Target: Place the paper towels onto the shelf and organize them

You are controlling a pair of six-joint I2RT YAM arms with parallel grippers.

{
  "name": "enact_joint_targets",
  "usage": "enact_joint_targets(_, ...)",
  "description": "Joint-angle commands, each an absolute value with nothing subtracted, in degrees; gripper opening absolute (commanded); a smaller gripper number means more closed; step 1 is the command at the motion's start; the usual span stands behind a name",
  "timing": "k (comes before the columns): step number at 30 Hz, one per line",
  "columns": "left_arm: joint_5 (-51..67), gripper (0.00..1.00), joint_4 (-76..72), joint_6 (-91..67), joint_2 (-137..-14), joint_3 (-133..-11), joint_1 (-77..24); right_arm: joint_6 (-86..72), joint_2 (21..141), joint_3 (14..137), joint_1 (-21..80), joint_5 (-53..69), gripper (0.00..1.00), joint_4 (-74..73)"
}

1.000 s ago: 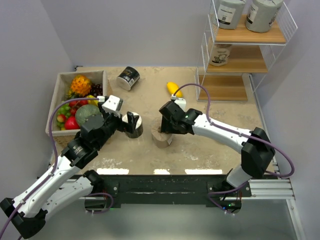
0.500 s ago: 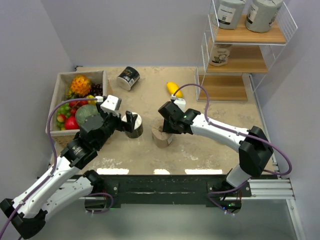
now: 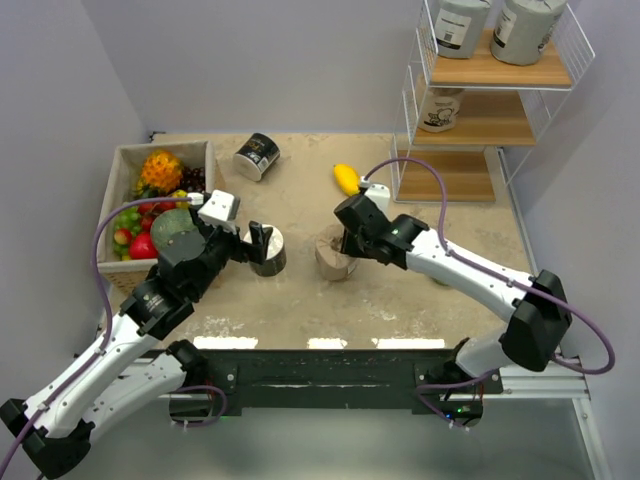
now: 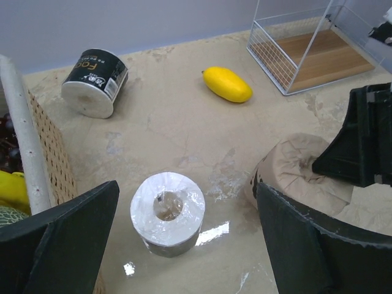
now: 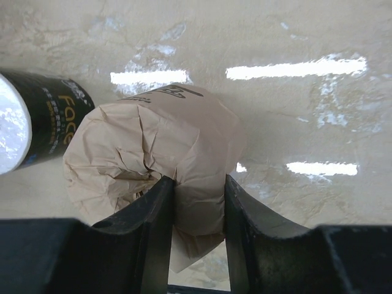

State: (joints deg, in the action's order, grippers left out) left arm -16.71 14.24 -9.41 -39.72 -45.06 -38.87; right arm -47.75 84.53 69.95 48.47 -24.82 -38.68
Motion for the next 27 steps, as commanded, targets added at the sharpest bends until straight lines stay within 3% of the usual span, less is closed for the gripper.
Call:
enact_joint_targets(1,-18.3,1.00,11.6,-9.0,-39.0,-43.9,-38.8,-45.3,77.6,68.6,42.5,-27.0,0.31,-37.7)
enact_joint_targets(11,-18.3,1.00,10.8,-8.9,-40.2,-44.0,-38.8,-38.9,68.7,69.2,27.8,-25.3,0.30,-39.3)
enact_joint_targets(27,-18.6,1.00,11.3,-9.0,-38.8,-43.9,-38.8,-32.3,69.3,82.3,-3.1,-16.3,0.30,-41.4)
